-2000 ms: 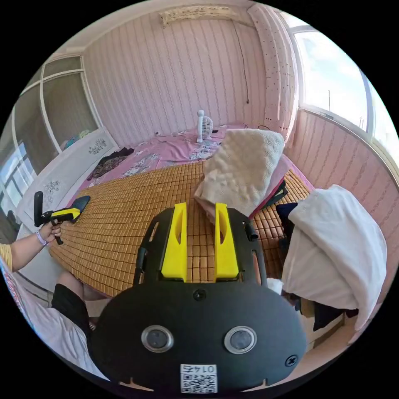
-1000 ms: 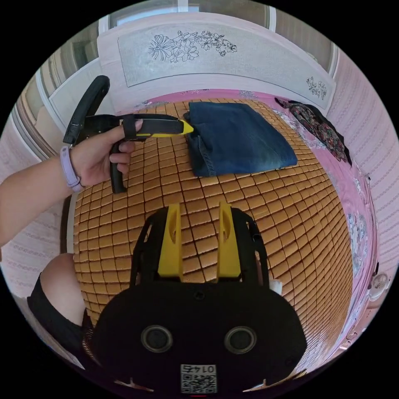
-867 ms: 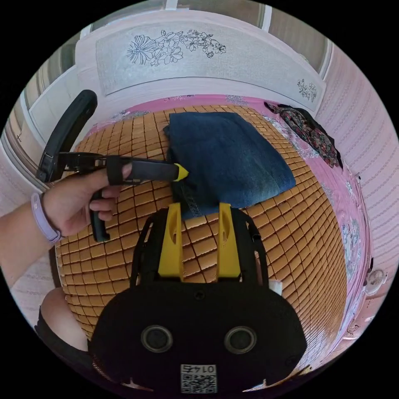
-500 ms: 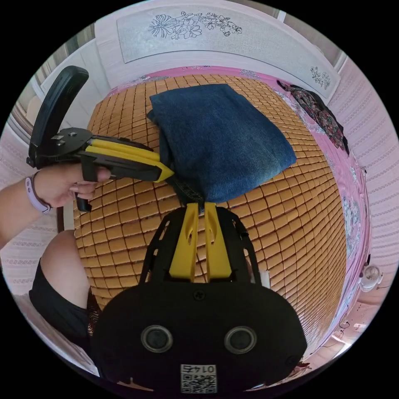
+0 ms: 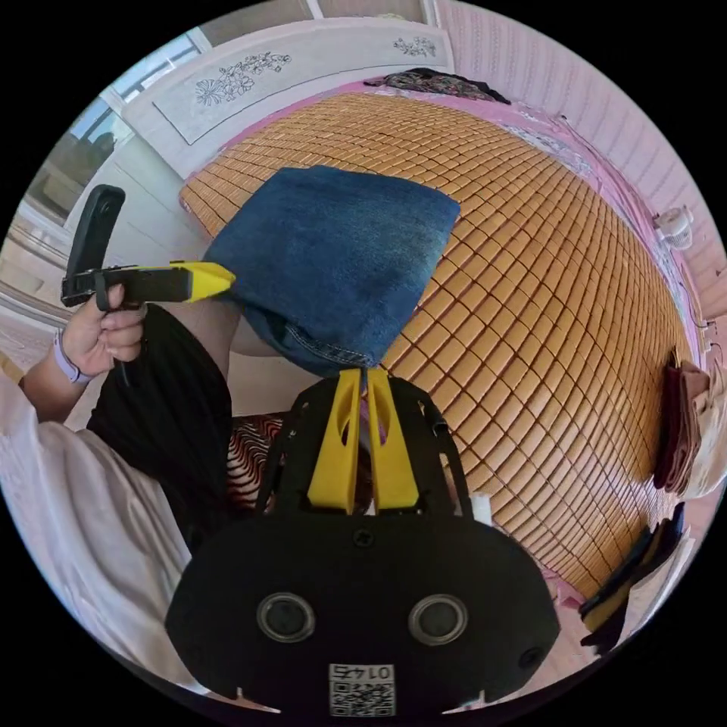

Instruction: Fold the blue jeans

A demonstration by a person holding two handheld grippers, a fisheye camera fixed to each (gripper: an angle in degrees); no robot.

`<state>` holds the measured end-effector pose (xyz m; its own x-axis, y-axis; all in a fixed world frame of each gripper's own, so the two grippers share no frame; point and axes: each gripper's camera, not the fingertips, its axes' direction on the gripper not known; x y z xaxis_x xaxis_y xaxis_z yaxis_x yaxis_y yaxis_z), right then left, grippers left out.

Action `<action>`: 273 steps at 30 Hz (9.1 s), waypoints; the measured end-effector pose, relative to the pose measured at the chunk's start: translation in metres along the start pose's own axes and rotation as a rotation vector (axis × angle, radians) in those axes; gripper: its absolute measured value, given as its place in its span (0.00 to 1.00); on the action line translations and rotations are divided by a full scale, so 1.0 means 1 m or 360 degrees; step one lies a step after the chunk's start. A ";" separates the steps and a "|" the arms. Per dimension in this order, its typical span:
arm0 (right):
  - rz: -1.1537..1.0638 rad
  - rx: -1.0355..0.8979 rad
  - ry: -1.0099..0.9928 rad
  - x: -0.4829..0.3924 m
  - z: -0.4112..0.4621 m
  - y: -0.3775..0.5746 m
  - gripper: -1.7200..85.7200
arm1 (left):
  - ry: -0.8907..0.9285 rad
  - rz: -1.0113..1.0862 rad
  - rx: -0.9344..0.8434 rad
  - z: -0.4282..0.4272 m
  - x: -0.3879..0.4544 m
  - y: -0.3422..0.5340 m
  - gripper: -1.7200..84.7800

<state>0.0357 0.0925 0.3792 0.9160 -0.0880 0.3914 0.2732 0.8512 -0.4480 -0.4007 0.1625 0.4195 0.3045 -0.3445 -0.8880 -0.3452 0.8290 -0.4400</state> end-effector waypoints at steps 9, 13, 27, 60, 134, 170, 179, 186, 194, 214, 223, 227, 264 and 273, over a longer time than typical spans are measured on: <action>0.0141 0.0344 -0.0200 0.014 -0.033 0.031 0.13 | -0.0563 -0.0349 0.0080 -0.066 -0.067 -0.016 0.18; 0.0040 0.0426 -0.0346 0.013 -0.039 0.025 0.14 | -0.0698 -0.0345 -0.0263 -0.027 -0.073 -0.024 0.14; 0.0067 0.0321 -0.0891 0.049 -0.067 -0.028 0.10 | -0.0363 0.0471 -0.0236 0.034 0.080 0.040 0.07; 0.0241 0.0259 -0.0894 0.076 -0.106 0.006 0.21 | -0.0415 0.0437 -0.0372 0.115 0.041 0.037 0.05; 0.1524 0.1320 0.0264 0.175 -0.345 0.401 0.02 | -0.0735 -0.0199 0.0621 -0.262 0.035 -0.141 0.01; 0.0969 0.0425 0.0486 0.257 -0.126 0.047 0.01 | -0.1734 0.0020 -0.0344 -0.005 -0.033 -0.207 0.01; 0.0838 0.0507 0.0190 0.287 -0.120 0.010 0.02 | -0.1839 -0.0226 -0.0183 -0.022 -0.064 -0.218 0.01; 0.1142 0.0598 0.0392 0.334 -0.152 0.032 0.02 | -0.1637 -0.0402 -0.0049 -0.056 -0.086 -0.212 0.01; 0.1326 0.0508 0.0315 0.435 -0.151 0.058 0.01 | -0.1654 -0.0350 -0.0131 -0.072 -0.082 -0.204 0.01; 0.1878 0.0360 0.0165 0.364 -0.240 0.438 0.17 | -0.0543 0.0006 -0.0031 -0.147 0.087 0.000 0.01; 0.2500 0.1005 -0.0839 0.354 -0.205 0.569 0.11 | -0.0115 -0.0020 -0.0290 -0.097 0.145 0.017 0.01; 0.2084 0.1339 -0.0936 0.357 -0.253 0.546 0.05 | -0.0058 -0.0094 -0.0235 -0.129 0.148 0.015 0.01; 0.1891 0.1232 -0.0508 0.278 -0.311 0.572 0.04 | -0.0324 -0.1223 0.0911 -0.424 -0.077 0.009 0.06; 0.1875 0.0976 -0.0324 0.241 -0.316 0.566 0.03 | -0.0525 -0.0863 0.0748 -0.448 -0.024 0.023 0.01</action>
<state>0.5044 0.3891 -0.0341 0.4387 0.8842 0.1604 -0.8654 0.4637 -0.1898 -0.8134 -0.0073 0.3713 0.5959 -0.6664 -0.4481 0.3158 0.7076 -0.6322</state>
